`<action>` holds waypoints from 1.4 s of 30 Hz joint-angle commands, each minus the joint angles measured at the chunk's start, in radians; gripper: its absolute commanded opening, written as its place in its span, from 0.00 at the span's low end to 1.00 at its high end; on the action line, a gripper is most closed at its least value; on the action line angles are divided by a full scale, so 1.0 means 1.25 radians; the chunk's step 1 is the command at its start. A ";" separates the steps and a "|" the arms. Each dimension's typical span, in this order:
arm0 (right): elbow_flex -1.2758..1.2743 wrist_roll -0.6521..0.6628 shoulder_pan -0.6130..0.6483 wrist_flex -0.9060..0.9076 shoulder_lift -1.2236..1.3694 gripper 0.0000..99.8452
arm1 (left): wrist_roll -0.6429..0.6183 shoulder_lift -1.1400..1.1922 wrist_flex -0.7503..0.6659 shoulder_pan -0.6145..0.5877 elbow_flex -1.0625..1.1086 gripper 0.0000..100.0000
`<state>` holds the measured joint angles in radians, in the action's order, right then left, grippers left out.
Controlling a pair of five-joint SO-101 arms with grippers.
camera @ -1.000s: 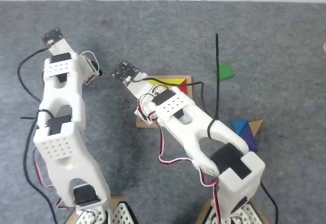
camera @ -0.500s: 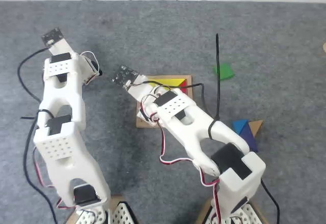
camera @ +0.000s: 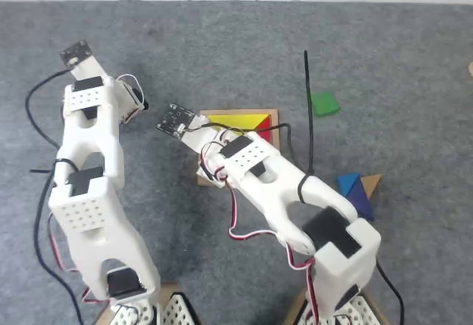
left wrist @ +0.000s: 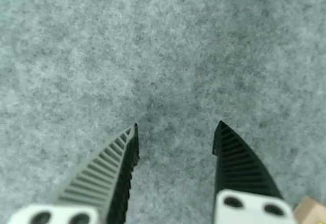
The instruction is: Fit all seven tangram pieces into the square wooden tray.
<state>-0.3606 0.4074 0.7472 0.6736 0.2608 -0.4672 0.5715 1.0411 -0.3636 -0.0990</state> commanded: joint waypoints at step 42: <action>-0.172 0.104 -0.483 0.045 -0.413 0.06 | 0.012 -0.025 -0.015 0.009 -0.004 0.23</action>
<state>-0.6720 0.5838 0.1166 0.7825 -0.2639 -0.4672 0.5715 1.0411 -0.3636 -0.0990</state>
